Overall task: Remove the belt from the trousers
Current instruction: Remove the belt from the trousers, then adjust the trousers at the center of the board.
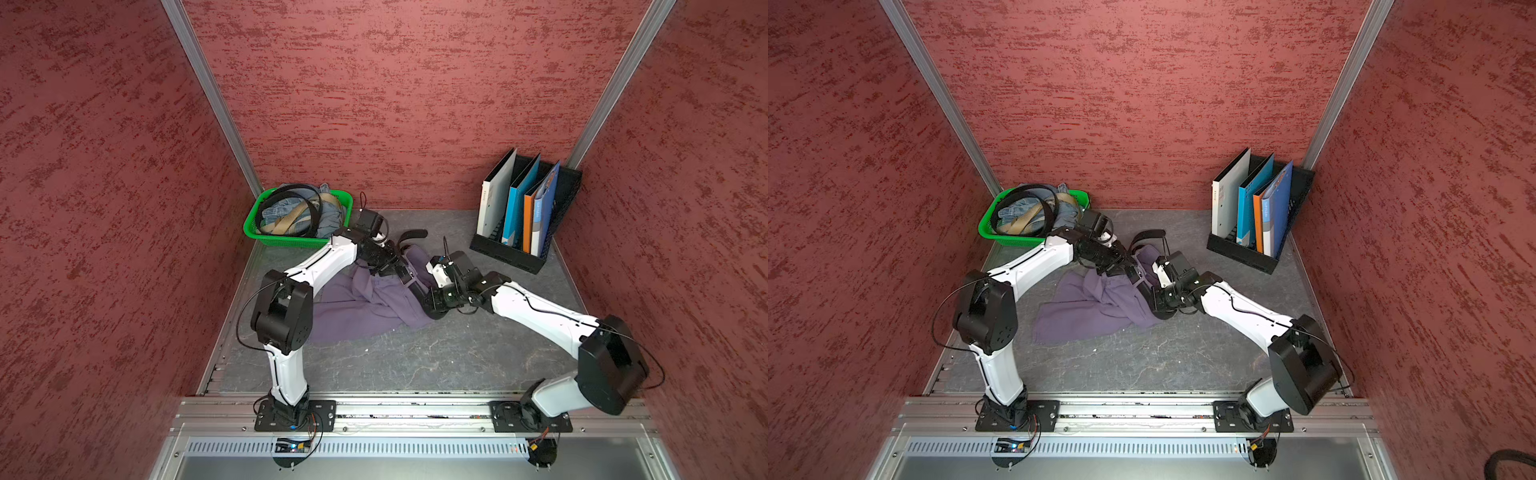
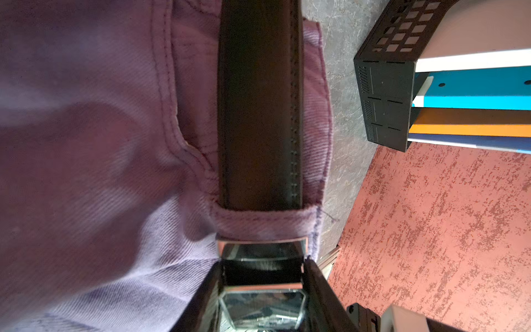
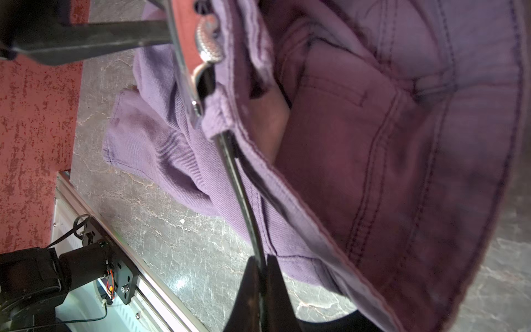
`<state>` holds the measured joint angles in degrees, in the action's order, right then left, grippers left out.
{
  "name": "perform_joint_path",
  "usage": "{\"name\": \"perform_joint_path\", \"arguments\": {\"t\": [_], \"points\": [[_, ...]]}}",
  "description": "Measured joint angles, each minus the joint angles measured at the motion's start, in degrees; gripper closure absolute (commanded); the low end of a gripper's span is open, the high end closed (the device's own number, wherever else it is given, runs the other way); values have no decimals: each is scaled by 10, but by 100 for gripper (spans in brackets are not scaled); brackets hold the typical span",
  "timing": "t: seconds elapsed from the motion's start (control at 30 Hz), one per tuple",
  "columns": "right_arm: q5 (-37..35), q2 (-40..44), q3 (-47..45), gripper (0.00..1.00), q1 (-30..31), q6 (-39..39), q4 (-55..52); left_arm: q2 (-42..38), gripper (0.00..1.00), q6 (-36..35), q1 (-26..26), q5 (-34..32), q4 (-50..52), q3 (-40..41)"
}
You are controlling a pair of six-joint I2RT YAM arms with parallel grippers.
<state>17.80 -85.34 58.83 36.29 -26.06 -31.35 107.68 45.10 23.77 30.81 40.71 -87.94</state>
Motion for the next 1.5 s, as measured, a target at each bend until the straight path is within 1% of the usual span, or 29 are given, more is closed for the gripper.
{"name": "perform_joint_path", "arguments": {"t": [0.1,0.27,0.3,0.33,0.4,0.47,0.53,0.57,0.6,0.63,0.73,0.77,0.83,0.93,1.0,1.1,1.13,1.17,1.2,1.23,1.27,1.3,1.33,1.37,1.43,1.5], "points": [[2,12,-14,100,0,-18,0,0,100,0,0,7,9,2],[5,69,-45,100,0,-51,-18,0,100,-1,5,27,15,3],[6,85,-51,100,0,-57,-42,0,100,-3,5,13,11,3],[9,101,-61,100,0,-65,-90,0,100,-6,-2,-17,-8,2],[9,129,-91,100,0,-75,-179,0,100,-7,-30,-59,-38,-3],[8,139,-110,100,0,-81,-250,0,100,-10,-55,-89,-61,-11],[8,139,-114,100,0,-83,-301,0,100,-13,-68,-109,-79,-15],[7,137,-113,100,0,-83,-311,0,96,-13,-68,-115,-85,-15],[7,133,-110,100,0,-83,-317,0,79,-13,-64,-118,-89,-15],[6,125,-104,100,0,-83,-317,-1,72,-14,-59,-119,-92,-14],[6,103,-95,100,0,-82,-289,-19,67,-10,-32,-113,-108,13],[6,97,-95,100,0,-81,-272,-30,67,-9,-21,-108,-114,28],[4,88,-95,100,0,-77,-231,-58,73,-6,1,-86,-128,63],[-5,87,-95,100,0,-61,-162,-83,76,12,28,-34,-161,103],[-11,89,-95,100,-1,-45,-112,-82,76,29,40,8,-189,120],[-11,87,-94,100,-12,-19,-58,-66,76,49,47,47,-217,135],[-9,82,-92,100,-16,-12,-51,-58,71,53,49,54,-221,135],[-8,72,-87,100,-22,-1,-43,-48,60,58,49,58,-225,135],[-7,59,-84,96,-28,10,-34,-39,58,62,51,62,-229,135],[-6,46,-82,85,-32,18,-28,-29,55,63,51,63,-231,134],[-5,31,-80,77,-36,26,-23,-18,47,67,52,63,-232,131],[-5,16,-78,72,-39,31,-21,-6,46,69,52,60,-231,126],[-5,6,-77,67,-42,32,-19,4,46,66,52,55,-227,120],[-7,-1,-77,63,-43,37,-18,15,49,64,54,48,-222,111],[-12,6,-77,58,-46,37,-19,27,63,53,56,26,-195,87],[-24,40,-77,55,-46,34,-20,30,89,21,65,-8,-133,38]]}}
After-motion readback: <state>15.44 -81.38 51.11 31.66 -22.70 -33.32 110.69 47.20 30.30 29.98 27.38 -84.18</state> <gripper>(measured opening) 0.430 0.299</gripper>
